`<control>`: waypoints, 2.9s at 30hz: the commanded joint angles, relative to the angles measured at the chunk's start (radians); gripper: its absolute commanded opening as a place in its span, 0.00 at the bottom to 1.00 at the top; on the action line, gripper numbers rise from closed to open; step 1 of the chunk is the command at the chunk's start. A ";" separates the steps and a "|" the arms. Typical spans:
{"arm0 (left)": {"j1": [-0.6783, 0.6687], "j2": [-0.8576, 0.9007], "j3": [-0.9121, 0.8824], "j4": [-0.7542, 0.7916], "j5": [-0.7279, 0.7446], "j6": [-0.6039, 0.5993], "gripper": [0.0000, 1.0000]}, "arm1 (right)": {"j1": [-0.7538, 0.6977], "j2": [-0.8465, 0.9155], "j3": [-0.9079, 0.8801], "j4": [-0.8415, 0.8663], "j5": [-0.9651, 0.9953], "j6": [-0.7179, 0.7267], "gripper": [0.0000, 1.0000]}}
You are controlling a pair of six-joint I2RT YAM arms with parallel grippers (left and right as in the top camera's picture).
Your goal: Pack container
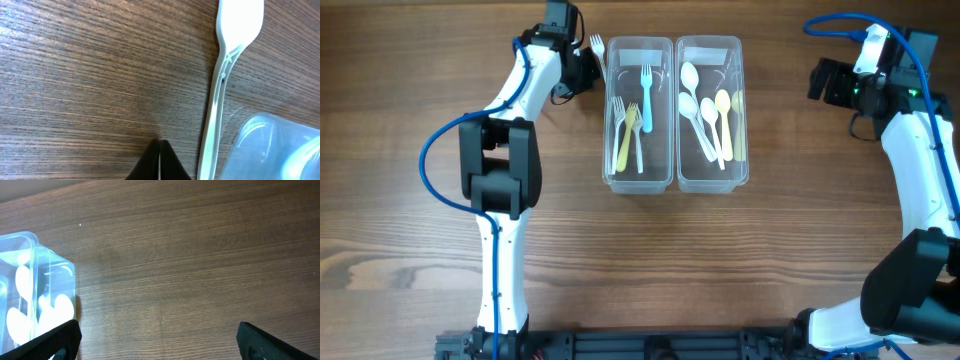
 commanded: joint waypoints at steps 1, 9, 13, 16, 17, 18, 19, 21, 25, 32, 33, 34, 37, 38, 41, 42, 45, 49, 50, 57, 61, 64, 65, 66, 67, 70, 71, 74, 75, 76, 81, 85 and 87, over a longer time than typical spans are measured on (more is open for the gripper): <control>0.050 -0.010 -0.069 0.005 -0.036 0.012 0.16 | 0.004 -0.013 0.013 0.003 0.006 -0.010 1.00; 0.041 -0.103 -0.069 0.138 0.099 -0.038 0.46 | 0.004 -0.013 0.013 0.003 0.006 -0.009 1.00; 0.024 -0.100 -0.069 0.209 0.127 -0.045 0.46 | 0.004 -0.013 0.013 0.003 0.006 -0.009 1.00; 0.008 -0.100 -0.069 0.243 0.126 -0.052 0.47 | 0.004 -0.013 0.013 0.003 0.006 -0.010 1.00; 0.003 -0.100 -0.069 0.246 0.120 -0.063 0.47 | 0.004 -0.013 0.013 0.003 0.006 -0.010 1.00; -0.002 -0.098 -0.069 0.250 0.114 -0.072 0.47 | 0.004 -0.013 0.013 0.003 0.006 -0.010 1.00; -0.006 -0.097 -0.069 0.253 0.103 -0.084 0.47 | 0.004 -0.013 0.013 0.003 0.006 -0.010 1.00; -0.011 -0.095 -0.069 0.257 0.077 -0.105 0.46 | 0.004 -0.013 0.013 0.003 0.006 -0.010 1.00; -0.015 -0.095 -0.069 0.279 0.048 -0.120 0.44 | 0.004 -0.013 0.013 0.003 0.006 -0.009 1.00; -0.015 -0.083 -0.069 0.293 -0.027 -0.120 0.44 | 0.004 -0.013 0.013 0.003 0.006 -0.010 1.00; -0.015 -0.082 -0.069 0.298 -0.026 -0.120 0.44 | 0.004 -0.013 0.013 0.003 0.006 -0.010 1.00; -0.015 -0.078 -0.069 0.299 -0.026 -0.120 0.44 | 0.004 -0.013 0.013 0.003 0.006 -0.010 1.00; -0.016 -0.062 -0.069 0.317 -0.026 -0.120 0.44 | 0.004 -0.013 0.013 0.003 0.006 -0.010 1.00; -0.016 -0.057 -0.069 0.322 -0.026 -0.120 0.44 | 0.004 -0.013 0.013 0.003 0.006 -0.010 1.00; -0.016 -0.038 -0.069 0.336 -0.026 -0.126 0.44 | 0.004 -0.013 0.013 0.003 0.006 -0.009 1.00; -0.016 -0.034 -0.069 0.335 -0.026 -0.138 0.43 | 0.004 -0.013 0.013 0.003 0.006 -0.009 1.00; -0.022 -0.018 -0.069 0.335 -0.019 -0.139 0.43 | 0.004 -0.013 0.013 0.003 0.006 -0.009 1.00; -0.044 -0.009 -0.069 0.335 -0.018 -0.137 0.42 | 0.004 -0.013 0.013 0.003 0.006 -0.010 1.00; -0.052 -0.009 -0.069 0.341 -0.018 -0.133 0.42 | 0.004 -0.013 0.013 0.003 0.006 -0.010 1.00; -0.100 -0.009 -0.069 0.357 -0.027 -0.116 0.42 | 0.004 -0.013 0.013 0.003 0.006 -0.010 1.00; -0.105 -0.009 -0.069 0.356 -0.069 -0.116 0.43 | 0.004 -0.013 0.013 0.003 0.006 -0.009 1.00; -0.091 -0.009 -0.069 0.347 -0.084 -0.116 0.43 | 0.004 -0.013 0.013 0.003 0.006 -0.009 1.00; -0.086 -0.009 -0.069 0.345 -0.086 -0.116 0.45 | 0.004 -0.013 0.013 0.003 0.006 -0.009 1.00; -0.080 -0.009 -0.069 0.342 -0.086 -0.116 0.45 | 0.004 -0.013 0.013 0.003 0.006 -0.009 1.00; -0.076 -0.009 -0.069 0.341 -0.086 -0.116 0.45 | 0.004 -0.013 0.013 0.003 0.006 -0.009 1.00; -0.064 -0.010 -0.069 0.328 -0.085 -0.115 0.47 | 0.004 -0.013 0.013 0.003 0.006 -0.009 1.00; -0.063 -0.010 -0.069 0.327 -0.085 -0.111 0.47 | 0.004 -0.013 0.013 0.003 0.006 -0.009 1.00; -0.063 -0.011 -0.069 0.323 -0.090 -0.069 0.46 | 0.004 -0.013 0.013 0.003 0.006 -0.010 1.00; -0.063 -0.011 -0.069 0.323 -0.097 -0.052 0.45 | 0.004 -0.013 0.013 0.003 0.006 -0.010 1.00; -0.064 -0.011 -0.069 0.320 -0.105 -0.051 0.45 | 0.004 -0.013 0.013 0.003 0.006 -0.009 1.00; -0.066 -0.011 -0.069 0.315 -0.117 -0.001 0.43 | 0.004 -0.013 0.013 0.003 0.006 -0.009 1.00; -0.066 -0.011 -0.069 0.309 -0.150 0.021 0.43 | 0.004 -0.013 0.013 0.003 0.006 -0.010 1.00; -0.066 -0.011 -0.069 0.304 -0.168 0.024 0.43 | 0.004 -0.013 0.013 0.003 0.006 -0.010 1.00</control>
